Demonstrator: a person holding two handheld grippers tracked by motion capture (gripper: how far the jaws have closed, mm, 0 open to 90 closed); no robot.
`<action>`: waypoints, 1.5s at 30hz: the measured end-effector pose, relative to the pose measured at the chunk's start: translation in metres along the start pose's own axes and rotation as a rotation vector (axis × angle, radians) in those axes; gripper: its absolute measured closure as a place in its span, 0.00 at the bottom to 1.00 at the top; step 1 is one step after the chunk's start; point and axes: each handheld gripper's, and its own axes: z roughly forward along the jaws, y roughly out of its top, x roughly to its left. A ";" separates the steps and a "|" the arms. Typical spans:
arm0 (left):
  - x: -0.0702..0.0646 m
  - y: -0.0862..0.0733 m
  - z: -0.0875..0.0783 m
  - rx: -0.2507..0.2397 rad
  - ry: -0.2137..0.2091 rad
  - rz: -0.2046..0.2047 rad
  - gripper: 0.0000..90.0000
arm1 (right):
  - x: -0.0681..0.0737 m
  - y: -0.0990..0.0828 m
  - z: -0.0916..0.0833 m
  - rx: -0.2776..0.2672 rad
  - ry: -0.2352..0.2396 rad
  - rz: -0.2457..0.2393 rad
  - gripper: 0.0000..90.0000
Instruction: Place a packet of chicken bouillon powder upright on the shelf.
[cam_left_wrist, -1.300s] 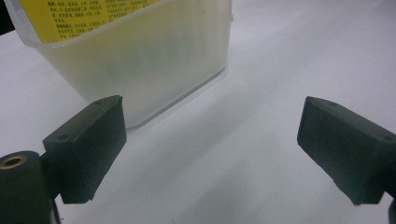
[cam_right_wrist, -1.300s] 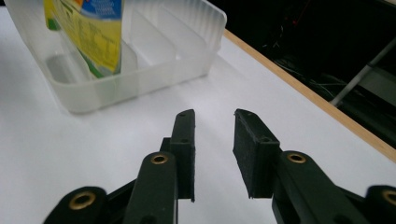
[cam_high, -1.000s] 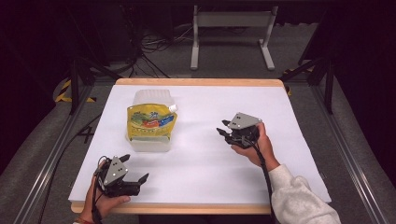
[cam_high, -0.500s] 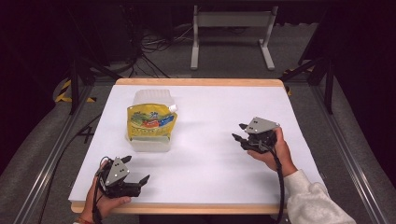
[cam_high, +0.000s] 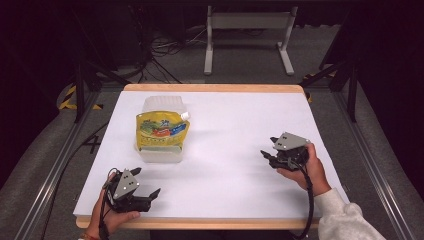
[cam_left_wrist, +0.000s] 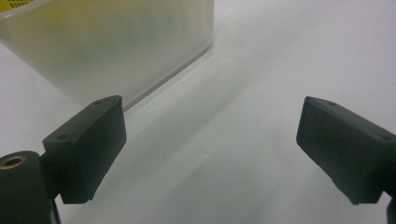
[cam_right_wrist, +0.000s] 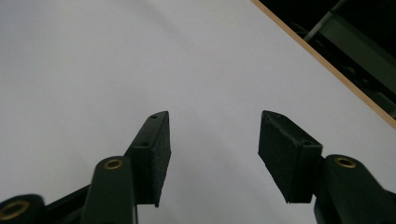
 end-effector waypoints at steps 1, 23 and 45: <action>0.000 0.000 0.000 0.000 0.000 0.001 0.10 | 0.000 -0.002 -0.001 0.004 -0.005 -0.005 0.48; 0.000 -0.002 0.002 0.013 -0.007 -0.004 0.09 | -0.006 -0.060 -0.026 0.032 -0.058 0.043 0.25; 0.008 -0.010 -0.009 -0.023 0.016 -0.028 0.09 | -0.004 -0.127 -0.063 -0.025 -0.106 0.232 0.12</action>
